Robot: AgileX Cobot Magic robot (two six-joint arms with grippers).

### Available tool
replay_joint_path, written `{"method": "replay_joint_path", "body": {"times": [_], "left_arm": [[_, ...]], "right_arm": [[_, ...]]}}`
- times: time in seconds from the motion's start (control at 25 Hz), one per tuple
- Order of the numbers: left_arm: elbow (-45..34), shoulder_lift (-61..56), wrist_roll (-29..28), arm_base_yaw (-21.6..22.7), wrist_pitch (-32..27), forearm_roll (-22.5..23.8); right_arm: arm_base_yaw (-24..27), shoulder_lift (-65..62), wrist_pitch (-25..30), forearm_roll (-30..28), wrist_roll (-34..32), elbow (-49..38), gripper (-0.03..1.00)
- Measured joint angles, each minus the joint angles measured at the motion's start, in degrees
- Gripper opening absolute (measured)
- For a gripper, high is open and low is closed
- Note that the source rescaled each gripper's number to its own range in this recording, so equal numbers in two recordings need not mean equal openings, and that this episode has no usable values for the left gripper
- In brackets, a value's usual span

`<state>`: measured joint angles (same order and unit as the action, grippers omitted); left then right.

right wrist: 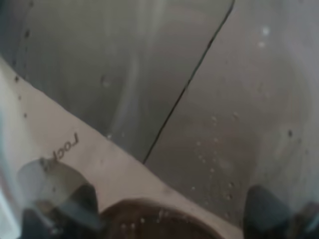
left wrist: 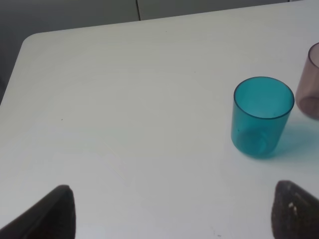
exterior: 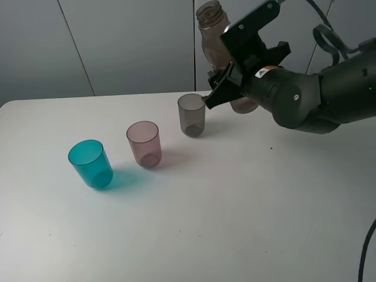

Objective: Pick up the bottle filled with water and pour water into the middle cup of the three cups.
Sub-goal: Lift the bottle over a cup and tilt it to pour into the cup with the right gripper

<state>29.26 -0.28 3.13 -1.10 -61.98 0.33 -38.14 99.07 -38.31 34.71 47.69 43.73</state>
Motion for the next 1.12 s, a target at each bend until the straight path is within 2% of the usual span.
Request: {"method": "replay_joint_path", "body": {"times": [0.36,0.76,0.92,1.12], "left_arm": [[0.0,0.0,0.0,0.0,0.0,0.0],[0.0,0.0,0.0,0.0,0.0,0.0],[0.0,0.0,0.0,0.0,0.0,0.0],[0.0,0.0,0.0,0.0,0.0,0.0]], "right_arm": [[-2.6,6.59,-0.91,4.27,7.72,4.03,0.02],[-2.82,6.68,-3.94,14.99,20.8,4.46,0.02],[-3.09,6.68,-4.18,15.97,23.68,4.81,0.02],[-6.18,6.68,-4.33,17.03,30.13,6.32,0.02]]}}
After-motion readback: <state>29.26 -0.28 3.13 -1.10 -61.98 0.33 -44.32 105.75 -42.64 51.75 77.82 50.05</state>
